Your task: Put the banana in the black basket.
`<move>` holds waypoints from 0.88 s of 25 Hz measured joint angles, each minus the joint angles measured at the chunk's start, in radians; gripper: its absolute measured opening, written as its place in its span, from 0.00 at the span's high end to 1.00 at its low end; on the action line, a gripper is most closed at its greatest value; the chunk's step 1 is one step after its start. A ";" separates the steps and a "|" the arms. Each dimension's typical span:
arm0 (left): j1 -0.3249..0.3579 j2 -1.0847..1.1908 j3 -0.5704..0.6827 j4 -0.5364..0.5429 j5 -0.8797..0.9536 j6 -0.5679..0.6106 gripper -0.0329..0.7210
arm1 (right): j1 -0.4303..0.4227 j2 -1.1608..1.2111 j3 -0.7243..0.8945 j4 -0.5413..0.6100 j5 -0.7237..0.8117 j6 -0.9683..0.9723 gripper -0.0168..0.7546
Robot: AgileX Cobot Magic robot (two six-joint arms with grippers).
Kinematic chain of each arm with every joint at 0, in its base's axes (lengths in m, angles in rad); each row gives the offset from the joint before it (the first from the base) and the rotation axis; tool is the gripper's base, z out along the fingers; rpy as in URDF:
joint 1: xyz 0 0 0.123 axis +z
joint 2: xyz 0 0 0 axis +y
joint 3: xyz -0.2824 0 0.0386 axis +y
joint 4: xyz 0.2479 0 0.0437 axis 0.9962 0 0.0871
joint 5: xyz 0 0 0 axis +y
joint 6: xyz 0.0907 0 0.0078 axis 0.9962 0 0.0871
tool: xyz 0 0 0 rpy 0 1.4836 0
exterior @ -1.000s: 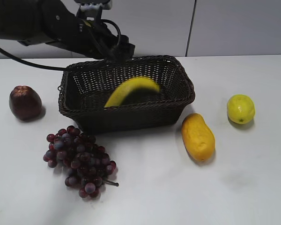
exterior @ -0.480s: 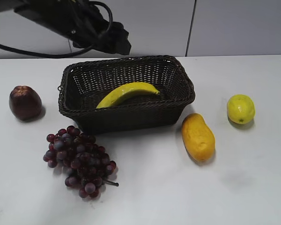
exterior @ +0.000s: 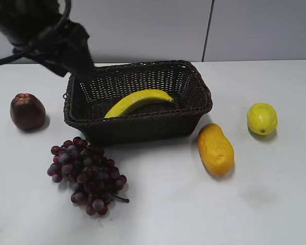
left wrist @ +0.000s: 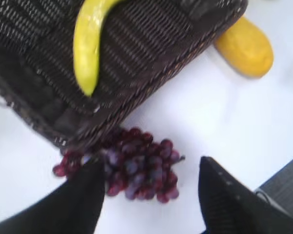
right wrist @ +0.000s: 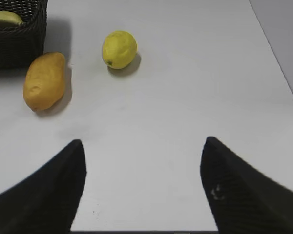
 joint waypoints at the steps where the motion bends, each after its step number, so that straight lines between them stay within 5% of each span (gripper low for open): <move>1: 0.000 -0.006 0.000 0.016 0.023 -0.018 0.17 | 0.000 0.000 0.000 0.000 0.000 0.000 0.22; 11: 0.023 -0.125 0.033 0.234 0.126 -0.164 0.18 | 0.000 0.000 0.000 0.000 0.000 0.000 0.22; 15: 0.120 -0.218 0.164 0.238 0.126 -0.169 0.18 | 0.000 0.000 0.000 0.000 0.000 0.000 0.22; 22: 0.407 -0.431 0.460 0.239 0.128 -0.168 0.18 | 0.000 0.000 0.000 0.000 0.000 0.000 0.22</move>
